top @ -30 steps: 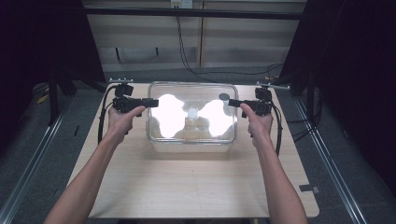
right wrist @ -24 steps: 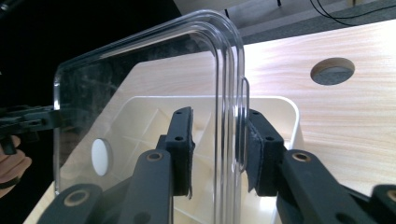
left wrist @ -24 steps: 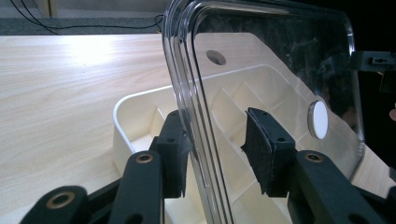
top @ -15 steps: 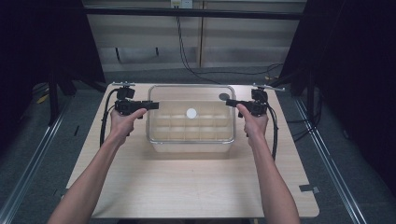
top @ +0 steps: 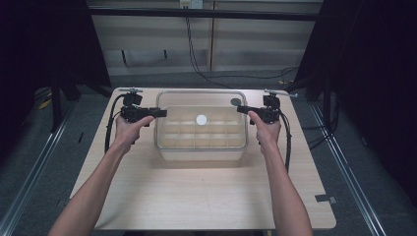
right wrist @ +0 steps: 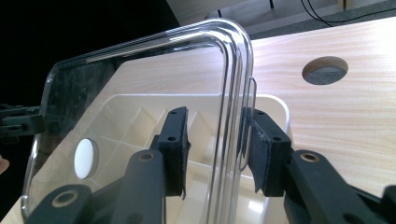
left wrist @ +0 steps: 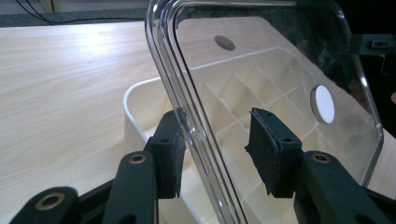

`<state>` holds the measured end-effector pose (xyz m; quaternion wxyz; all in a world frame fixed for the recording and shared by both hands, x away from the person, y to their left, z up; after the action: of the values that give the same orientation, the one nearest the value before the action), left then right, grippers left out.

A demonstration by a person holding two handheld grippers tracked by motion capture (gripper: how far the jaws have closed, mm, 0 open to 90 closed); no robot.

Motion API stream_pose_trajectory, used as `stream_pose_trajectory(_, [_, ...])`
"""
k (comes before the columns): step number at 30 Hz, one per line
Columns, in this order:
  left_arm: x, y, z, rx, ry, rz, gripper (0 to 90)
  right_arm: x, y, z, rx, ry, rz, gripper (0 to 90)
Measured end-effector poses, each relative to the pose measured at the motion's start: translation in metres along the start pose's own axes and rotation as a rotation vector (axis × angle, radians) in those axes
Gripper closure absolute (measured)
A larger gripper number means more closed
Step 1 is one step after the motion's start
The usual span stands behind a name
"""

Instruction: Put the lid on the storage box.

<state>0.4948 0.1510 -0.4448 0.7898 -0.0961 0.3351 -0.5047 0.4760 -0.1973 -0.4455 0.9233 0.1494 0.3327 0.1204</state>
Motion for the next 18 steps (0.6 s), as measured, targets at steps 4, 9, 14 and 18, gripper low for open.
stream_pose_trajectory(4, [0.002, 0.002, -0.004, 0.006, -0.003, 0.002, 54.1, 0.005, -0.002, -0.003, 0.000, 0.009, -0.011, 60.5])
stream_pose_trajectory(9, [0.006, 0.008, -0.011, -0.009, -0.001, 0.004, 53.5, 0.010, -0.004, -0.005, -0.035, 0.028, -0.043, 58.5])
stream_pose_trajectory(14, [0.008, 0.011, -0.015, -0.020, 0.003, -0.005, 53.4, 0.015, -0.006, -0.008, -0.045, 0.024, -0.060, 56.1])
stream_pose_trajectory(18, [0.010, 0.013, -0.017, -0.024, 0.012, -0.004, 52.8, 0.021, -0.007, -0.012, -0.053, 0.031, -0.081, 54.0])
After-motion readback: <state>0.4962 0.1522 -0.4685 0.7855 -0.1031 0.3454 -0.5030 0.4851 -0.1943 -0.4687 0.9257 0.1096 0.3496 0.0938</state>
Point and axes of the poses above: each handheld gripper's, and its own axes: x roughly forward along the jaws, z roughly out of its top, y roughly to its left, the point moved 7 cm from there along x, roughly forward along the jaws, and after that the axes turned 15 degrees about -z, right-handed, at the moved point
